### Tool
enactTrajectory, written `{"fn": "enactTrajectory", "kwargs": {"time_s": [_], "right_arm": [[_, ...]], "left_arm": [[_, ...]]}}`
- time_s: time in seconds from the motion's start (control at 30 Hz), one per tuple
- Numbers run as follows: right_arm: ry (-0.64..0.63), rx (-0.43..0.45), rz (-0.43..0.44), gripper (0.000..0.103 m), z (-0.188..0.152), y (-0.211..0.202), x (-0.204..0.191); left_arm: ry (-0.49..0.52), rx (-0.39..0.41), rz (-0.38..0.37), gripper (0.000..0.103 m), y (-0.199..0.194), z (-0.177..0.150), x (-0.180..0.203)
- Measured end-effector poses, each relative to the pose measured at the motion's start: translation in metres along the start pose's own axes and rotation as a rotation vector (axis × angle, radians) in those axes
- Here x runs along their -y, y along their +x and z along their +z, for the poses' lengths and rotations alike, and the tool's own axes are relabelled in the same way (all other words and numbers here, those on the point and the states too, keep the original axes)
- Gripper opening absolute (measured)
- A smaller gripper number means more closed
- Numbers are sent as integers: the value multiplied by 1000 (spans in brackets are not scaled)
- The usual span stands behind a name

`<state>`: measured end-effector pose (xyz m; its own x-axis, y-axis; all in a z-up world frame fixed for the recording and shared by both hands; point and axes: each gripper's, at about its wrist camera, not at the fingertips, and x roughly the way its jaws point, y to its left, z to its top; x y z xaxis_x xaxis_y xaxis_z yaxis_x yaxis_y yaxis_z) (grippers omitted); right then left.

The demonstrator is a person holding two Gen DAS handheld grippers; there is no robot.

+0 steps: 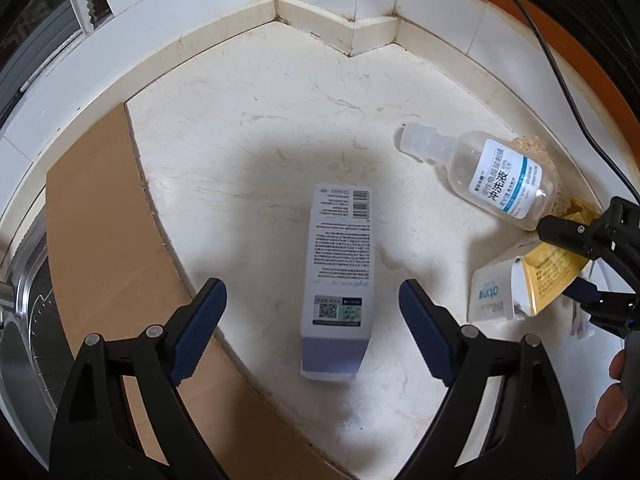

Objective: Collect trash
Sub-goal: 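Grasp the white-blue box with the left tool while the right tool grasps the yellow box, then carry the white-blue box and yellow box down over the black bin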

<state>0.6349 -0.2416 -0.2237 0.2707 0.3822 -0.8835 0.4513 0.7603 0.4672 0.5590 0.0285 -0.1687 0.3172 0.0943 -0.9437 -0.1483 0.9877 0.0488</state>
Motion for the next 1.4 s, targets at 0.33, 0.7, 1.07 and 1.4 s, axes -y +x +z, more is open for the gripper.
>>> {"fn": "enactTrajectory", "kwargs": {"time_s": [0.33,0.7,1.07,1.4], "right_arm": [[-64,52,2,52,-12,-13,1],[-196,123,19,38,-45,-60,12],[-255,211,41,34,-135,-134,47],[-275,258,70,34,-277,-201,96]], "left_arm": [[-1,-33,-22,33,11,-3,8],[43,12,-37,32,-38,-39,14],[157,83,-157,32,-143,-122,10],[247,102,-238,32,-220,-239,-16]]}}
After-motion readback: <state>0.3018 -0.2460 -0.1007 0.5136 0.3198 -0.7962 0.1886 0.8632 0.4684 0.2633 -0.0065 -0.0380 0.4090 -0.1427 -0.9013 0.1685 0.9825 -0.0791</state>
